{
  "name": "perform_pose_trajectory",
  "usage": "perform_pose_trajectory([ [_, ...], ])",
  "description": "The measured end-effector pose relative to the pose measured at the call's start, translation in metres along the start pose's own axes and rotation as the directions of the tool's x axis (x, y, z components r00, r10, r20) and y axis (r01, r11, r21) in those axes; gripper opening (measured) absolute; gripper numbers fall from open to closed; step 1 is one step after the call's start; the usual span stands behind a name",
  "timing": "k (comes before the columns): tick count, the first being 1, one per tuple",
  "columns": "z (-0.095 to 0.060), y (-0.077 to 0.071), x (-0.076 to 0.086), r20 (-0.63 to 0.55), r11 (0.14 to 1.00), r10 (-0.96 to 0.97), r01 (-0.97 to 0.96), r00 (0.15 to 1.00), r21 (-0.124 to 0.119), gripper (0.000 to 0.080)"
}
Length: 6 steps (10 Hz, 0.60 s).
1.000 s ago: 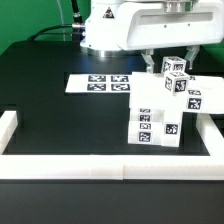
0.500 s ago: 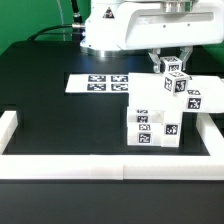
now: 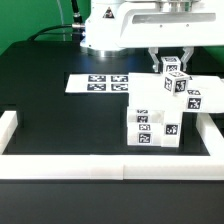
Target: Assemble chair
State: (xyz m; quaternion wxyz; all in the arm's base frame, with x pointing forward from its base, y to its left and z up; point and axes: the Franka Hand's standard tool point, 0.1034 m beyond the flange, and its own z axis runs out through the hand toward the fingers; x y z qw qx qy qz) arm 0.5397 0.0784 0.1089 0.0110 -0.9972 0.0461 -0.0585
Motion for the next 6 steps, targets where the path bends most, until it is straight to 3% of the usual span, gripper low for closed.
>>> perform_pose_trajectory([
  [6, 0.0, -0.002, -0.0005, 0.004, 0.931, 0.364, -0.364, 0.931, 0.008, 0.0271],
])
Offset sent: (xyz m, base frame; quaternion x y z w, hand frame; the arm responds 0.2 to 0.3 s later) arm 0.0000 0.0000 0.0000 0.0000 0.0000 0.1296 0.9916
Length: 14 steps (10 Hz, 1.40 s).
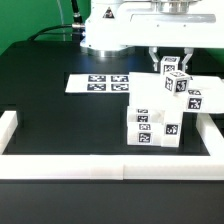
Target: Assemble chair
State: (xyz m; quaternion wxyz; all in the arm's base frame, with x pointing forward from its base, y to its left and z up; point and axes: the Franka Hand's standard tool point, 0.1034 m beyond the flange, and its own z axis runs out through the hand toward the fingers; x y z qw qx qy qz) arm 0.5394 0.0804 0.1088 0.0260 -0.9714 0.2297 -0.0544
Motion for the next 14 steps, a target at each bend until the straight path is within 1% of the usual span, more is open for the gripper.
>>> perform_pose_trajectory([
  [2, 0.0002, -0.0009, -0.0007, 0.008, 0.985, 0.172, -0.172, 0.985, 0.011, 0.0271],
  [3, 0.0001, -0.0016, -0.0013, 0.014, 0.965, 0.263, -0.264, 0.965, 0.012, 0.0271],
  [5, 0.0001, -0.0022, -0.0017, 0.023, 0.928, 0.371, -0.371, 0.928, 0.019, 0.0271],
  [6, 0.0001, -0.003, -0.0023, 0.032, 0.883, 0.468, -0.469, 0.883, 0.022, 0.0271],
  [7, 0.0002, -0.0032, -0.0025, 0.047, 0.817, 0.575, -0.576, 0.817, 0.027, 0.0271],
  [9, 0.0003, -0.0039, -0.0029, 0.054, 0.752, 0.657, -0.658, 0.752, 0.025, 0.0271],
  [10, 0.0003, -0.0043, -0.0033, 0.063, 0.688, 0.723, -0.725, 0.688, 0.023, 0.0271],
  [11, 0.0003, -0.0049, -0.0037, 0.065, 0.654, 0.754, -0.757, 0.653, 0.021, 0.0271],
  [12, 0.0004, -0.0051, -0.0039, 0.065, 0.645, 0.761, -0.764, 0.645, 0.02, 0.0347],
  [13, 0.0004, -0.0048, -0.0038, 0.064, 0.668, 0.742, -0.744, 0.668, 0.021, 0.0347],
  [14, 0.0005, -0.004, -0.0039, 0.064, 0.715, 0.696, -0.699, 0.715, 0.021, 0.0494],
])
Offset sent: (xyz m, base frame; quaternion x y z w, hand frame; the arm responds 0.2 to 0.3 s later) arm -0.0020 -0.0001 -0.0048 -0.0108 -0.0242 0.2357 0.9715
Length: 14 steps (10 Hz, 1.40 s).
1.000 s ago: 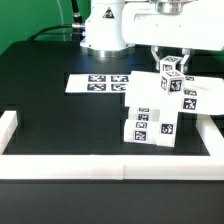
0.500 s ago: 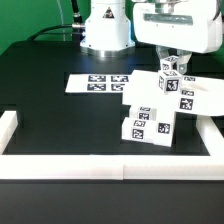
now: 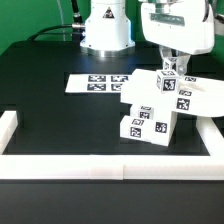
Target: Assemble chair
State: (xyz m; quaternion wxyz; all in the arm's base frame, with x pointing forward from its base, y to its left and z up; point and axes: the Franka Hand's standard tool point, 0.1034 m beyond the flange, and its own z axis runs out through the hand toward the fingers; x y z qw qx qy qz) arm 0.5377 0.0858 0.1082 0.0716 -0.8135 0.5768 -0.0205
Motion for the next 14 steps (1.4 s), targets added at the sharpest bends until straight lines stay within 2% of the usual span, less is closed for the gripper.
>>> perform_pose_trajectory([
  [1, 0.0, 0.0011, -0.0018, 0.011, 0.998, -0.058, 0.059, 0.998, -0.017, 0.0494],
  [2, -0.0014, -0.0008, -0.0017, 0.017, 0.989, -0.148, 0.149, 0.989, -0.018, 0.0615],
  [3, -0.0013, -0.0007, -0.0013, 0.018, 0.974, -0.226, 0.226, 0.974, -0.017, 0.0642],
  [5, -0.0011, -0.0006, -0.0007, 0.021, 0.901, -0.434, 0.434, 0.901, -0.014, 0.0648],
  [8, -0.0012, -0.0017, 0.0008, 0.027, 0.754, -0.656, 0.657, 0.754, -0.025, 0.0649],
  [10, -0.0007, -0.0013, 0.0021, 0.029, 0.642, -0.765, 0.766, 0.643, -0.03, 0.0649],
  [14, -0.0006, -0.0009, 0.0024, 0.036, 0.412, -0.909, 0.909, 0.415, -0.055, 0.0649],
])
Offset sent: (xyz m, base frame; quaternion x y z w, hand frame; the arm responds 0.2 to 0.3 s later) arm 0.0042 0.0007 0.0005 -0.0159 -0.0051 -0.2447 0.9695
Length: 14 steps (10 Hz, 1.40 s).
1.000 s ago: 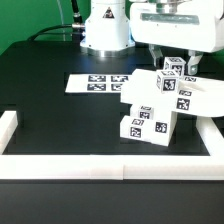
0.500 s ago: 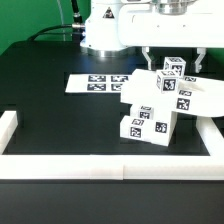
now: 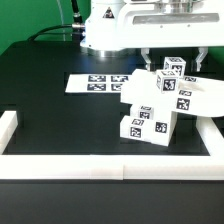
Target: Assemble chair
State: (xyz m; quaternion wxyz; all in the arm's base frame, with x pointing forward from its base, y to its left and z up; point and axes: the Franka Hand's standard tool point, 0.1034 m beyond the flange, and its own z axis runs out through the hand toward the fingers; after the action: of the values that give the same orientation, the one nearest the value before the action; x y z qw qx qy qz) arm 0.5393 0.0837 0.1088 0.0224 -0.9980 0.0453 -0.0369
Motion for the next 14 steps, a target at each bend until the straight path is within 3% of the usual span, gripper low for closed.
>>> perform_pose_trajectory([
  [2, 0.0003, 0.0008, -0.0001, -0.001, 0.99, -0.141, 0.141, 0.99, -0.008, 0.0649],
  [3, 0.0005, 0.0011, -0.0003, -0.001, 0.988, -0.154, 0.154, 0.988, -0.008, 0.0612],
  [4, 0.0005, 0.0012, -0.0003, -0.001, 0.988, -0.156, 0.156, 0.988, -0.008, 0.0425],
  [5, 0.0005, 0.0011, -0.0003, -0.001, 0.988, -0.155, 0.155, 0.988, -0.008, 0.0425],
  [6, 0.0005, 0.0011, -0.0003, -0.001, 0.989, -0.149, 0.149, 0.989, -0.008, 0.0268],
  [9, 0.0005, 0.0008, -0.0003, -0.002, 0.997, -0.082, 0.082, 0.997, -0.005, 0.0268],
  [14, 0.0004, -0.0028, -0.001, 0.001, 0.933, 0.359, -0.359, 0.933, 0.007, 0.0269],
])
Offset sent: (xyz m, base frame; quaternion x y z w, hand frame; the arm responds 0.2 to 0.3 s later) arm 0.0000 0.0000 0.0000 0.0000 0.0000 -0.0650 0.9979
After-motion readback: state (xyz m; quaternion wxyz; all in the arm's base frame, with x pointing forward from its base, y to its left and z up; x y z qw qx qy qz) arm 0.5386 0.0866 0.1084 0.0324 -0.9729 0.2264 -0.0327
